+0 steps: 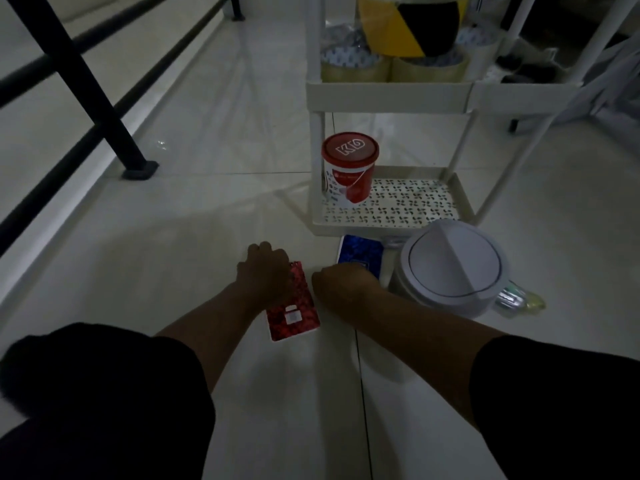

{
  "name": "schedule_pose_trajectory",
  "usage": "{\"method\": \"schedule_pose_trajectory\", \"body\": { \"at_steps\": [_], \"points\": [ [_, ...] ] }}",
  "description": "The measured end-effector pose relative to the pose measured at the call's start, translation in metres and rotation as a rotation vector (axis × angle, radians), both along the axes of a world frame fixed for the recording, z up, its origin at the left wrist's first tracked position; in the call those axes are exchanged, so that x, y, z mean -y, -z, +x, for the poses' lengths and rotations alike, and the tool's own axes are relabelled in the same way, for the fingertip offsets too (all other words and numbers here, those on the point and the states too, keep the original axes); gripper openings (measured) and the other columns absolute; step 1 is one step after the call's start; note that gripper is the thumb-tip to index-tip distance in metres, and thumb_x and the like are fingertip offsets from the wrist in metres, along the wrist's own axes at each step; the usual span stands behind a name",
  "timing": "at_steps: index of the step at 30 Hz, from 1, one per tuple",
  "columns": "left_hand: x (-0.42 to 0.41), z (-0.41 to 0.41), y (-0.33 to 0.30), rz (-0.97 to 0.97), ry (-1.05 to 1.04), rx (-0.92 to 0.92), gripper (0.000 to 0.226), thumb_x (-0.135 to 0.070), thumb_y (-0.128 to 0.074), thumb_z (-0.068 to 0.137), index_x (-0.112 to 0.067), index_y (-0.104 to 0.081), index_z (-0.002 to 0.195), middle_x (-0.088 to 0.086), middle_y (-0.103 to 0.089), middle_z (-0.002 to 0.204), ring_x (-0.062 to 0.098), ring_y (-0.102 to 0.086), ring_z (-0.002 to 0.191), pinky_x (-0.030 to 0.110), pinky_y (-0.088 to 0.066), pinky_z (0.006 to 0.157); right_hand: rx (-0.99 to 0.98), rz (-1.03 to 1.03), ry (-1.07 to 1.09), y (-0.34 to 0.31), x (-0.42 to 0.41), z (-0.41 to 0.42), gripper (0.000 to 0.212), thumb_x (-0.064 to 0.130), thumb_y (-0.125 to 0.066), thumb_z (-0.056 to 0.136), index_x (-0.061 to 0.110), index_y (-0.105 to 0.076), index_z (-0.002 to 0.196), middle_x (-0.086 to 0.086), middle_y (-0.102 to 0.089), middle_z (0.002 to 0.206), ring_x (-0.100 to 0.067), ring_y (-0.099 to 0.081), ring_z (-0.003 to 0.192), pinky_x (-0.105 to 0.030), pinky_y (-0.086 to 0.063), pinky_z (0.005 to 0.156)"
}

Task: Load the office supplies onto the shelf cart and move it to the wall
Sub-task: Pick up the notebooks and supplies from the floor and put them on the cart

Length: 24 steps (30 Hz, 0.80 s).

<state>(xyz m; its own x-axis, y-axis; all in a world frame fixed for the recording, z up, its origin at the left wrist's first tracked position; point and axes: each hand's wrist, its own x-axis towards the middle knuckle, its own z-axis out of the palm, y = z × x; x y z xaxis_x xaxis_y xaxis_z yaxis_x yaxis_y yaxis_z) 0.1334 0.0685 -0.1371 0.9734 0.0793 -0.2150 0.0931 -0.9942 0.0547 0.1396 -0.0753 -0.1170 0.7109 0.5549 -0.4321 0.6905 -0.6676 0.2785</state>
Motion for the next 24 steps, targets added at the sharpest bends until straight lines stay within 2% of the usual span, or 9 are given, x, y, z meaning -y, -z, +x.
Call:
{"method": "schedule_pose_trajectory", "body": {
  "at_steps": [3,5,7,9,12,16,19,21,24],
  "points": [
    [-0.006,0.001,-0.010,-0.112,-0.121,-0.117,0.037,-0.030,-0.058,0.084,-0.001,-0.057,0.107,0.020,-0.056,0.115,0.039,-0.051,0.111,0.046,-0.049,0.091,0.109,0.019,-0.051,-0.008,0.005,-0.004,0.032,0.004,-0.045,0.097,0.000,-0.053,0.127,-0.019,-0.059,0.128,-0.035,-0.061,0.112,-0.045,-0.053,0.080],
    [-0.010,0.001,-0.020,-0.322,-0.239,-0.179,0.023,-0.026,-0.060,0.084,-0.003,-0.058,0.090,0.018,-0.066,0.102,0.032,-0.063,0.092,0.037,-0.055,0.079,0.129,0.058,-0.026,-0.018,0.005,-0.009,0.029,0.005,-0.047,0.096,0.002,-0.057,0.123,-0.017,-0.060,0.126,-0.033,-0.062,0.111,-0.043,-0.053,0.082],
    [-0.011,-0.005,-0.033,-0.522,-0.378,-0.207,0.011,-0.016,-0.061,0.086,-0.005,-0.058,0.089,0.013,-0.066,0.087,0.024,-0.064,0.071,0.029,-0.057,0.062,0.104,0.122,0.029,-0.026,0.008,-0.015,0.028,0.007,-0.048,0.095,0.004,-0.058,0.121,-0.015,-0.061,0.124,-0.032,-0.062,0.111,-0.041,-0.053,0.084],
    [-0.011,-0.015,-0.048,-0.634,-0.457,-0.199,0.005,-0.007,-0.059,0.087,-0.003,-0.058,0.091,0.011,-0.063,0.078,0.020,-0.060,0.061,0.024,-0.054,0.050,0.100,0.169,0.050,-0.034,0.013,-0.020,0.027,0.005,-0.050,0.094,0.003,-0.057,0.120,-0.015,-0.061,0.124,-0.031,-0.062,0.111,-0.038,-0.052,0.086],
    [-0.012,-0.037,-0.072,-0.793,-0.556,-0.132,0.009,0.008,-0.056,0.081,0.005,-0.061,0.089,0.025,-0.062,0.084,0.033,-0.062,0.066,0.038,-0.058,0.060,0.083,0.204,0.064,-0.050,0.023,-0.030,0.030,0.000,-0.045,0.097,0.001,-0.053,0.125,-0.015,-0.058,0.130,-0.029,-0.058,0.118,-0.035,-0.047,0.094],
    [-0.004,-0.065,-0.111,-0.978,-0.650,-0.043,0.008,0.013,-0.058,0.080,0.006,-0.060,0.082,0.025,-0.064,0.087,0.035,-0.064,0.071,0.043,-0.060,0.066,0.098,0.482,0.188,-0.090,0.040,-0.048,0.027,0.005,-0.058,0.088,0.006,-0.060,0.115,-0.012,-0.064,0.116,-0.028,-0.063,0.104,-0.034,-0.049,0.081],
    [0.010,-0.082,-0.142,-1.077,-0.718,0.035,0.009,0.014,-0.059,0.078,0.006,-0.061,0.081,0.022,-0.063,0.081,0.030,-0.063,0.064,0.037,-0.061,0.054,0.143,0.784,0.305,-0.120,0.057,-0.059,0.030,0.018,-0.068,0.080,0.015,-0.059,0.109,-0.006,-0.066,0.105,-0.025,-0.064,0.095,-0.029,-0.046,0.069],
    [0.021,-0.093,-0.164,-1.174,-0.737,0.081,0.011,0.013,-0.060,0.078,0.007,-0.063,0.086,0.023,-0.065,0.082,0.029,-0.064,0.065,0.034,-0.059,0.047,0.152,0.966,0.383,-0.142,0.071,-0.064,0.043,0.022,-0.074,0.074,0.019,-0.052,0.111,-0.003,-0.066,0.100,-0.023,-0.065,0.090,-0.030,-0.049,0.068],
    [0.038,-0.104,-0.196,-1.335,-0.731,0.136,0.009,0.011,-0.057,0.083,0.005,-0.062,0.087,0.021,-0.067,0.084,0.028,-0.065,0.070,0.032,-0.059,0.047,0.117,1.221,0.543,-0.182,0.098,-0.071,0.044,0.013,-0.071,0.069,0.017,-0.049,0.107,-0.003,-0.065,0.093,-0.020,-0.063,0.082,-0.037,-0.057,0.068]
  ]
}}
